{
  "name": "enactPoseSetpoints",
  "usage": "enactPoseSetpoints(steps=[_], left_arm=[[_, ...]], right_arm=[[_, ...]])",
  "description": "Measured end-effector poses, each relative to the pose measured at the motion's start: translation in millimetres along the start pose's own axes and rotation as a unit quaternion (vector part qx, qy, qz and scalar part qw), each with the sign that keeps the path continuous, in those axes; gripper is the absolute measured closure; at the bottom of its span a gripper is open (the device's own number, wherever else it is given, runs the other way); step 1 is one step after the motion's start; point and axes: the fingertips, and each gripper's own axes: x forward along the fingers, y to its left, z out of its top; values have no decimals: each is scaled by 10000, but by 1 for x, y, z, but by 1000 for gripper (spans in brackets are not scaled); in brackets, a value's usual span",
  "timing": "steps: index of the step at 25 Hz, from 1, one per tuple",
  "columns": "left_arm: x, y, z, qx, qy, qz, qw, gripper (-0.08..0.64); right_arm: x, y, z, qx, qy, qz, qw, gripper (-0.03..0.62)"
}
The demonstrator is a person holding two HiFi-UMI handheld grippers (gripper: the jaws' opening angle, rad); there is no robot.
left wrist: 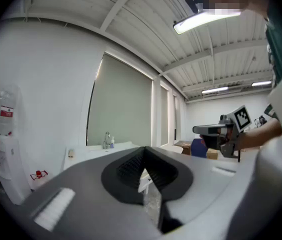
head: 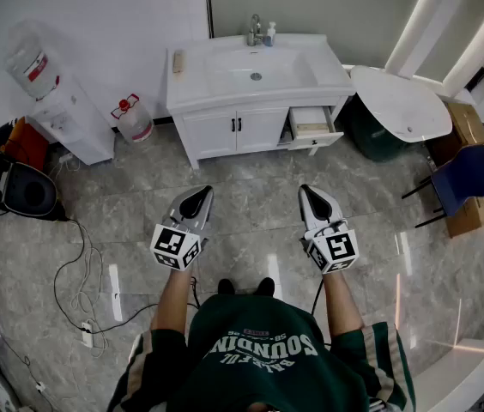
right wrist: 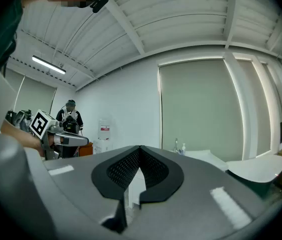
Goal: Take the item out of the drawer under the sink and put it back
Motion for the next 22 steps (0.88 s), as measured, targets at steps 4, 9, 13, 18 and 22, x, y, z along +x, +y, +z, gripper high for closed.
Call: enactPoseSetpoints(steps=[4, 9, 13, 18, 22], left_arm=[[-3, -2, -4, 3, 39, -30, 10000, 510], [-2, -4, -11, -11, 95, -22, 10000, 511], [1, -9, -18, -50, 168, -74, 9998, 511], [8, -14, -17, -62, 156, -91, 9998, 511], [16, -23, -14, -66, 133, -87, 9999, 511]], right_arm=[[-5, 1, -11, 44, 123, -75, 9999, 591], [-9, -5, -16, 76, 144, -242, 9996, 591], [-13, -9, -17, 78, 94, -298, 9995, 591], [-15, -13, -22, 6, 146, -256, 9996, 591], [-19, -23, -23, 37, 209, -262, 9994, 591]])
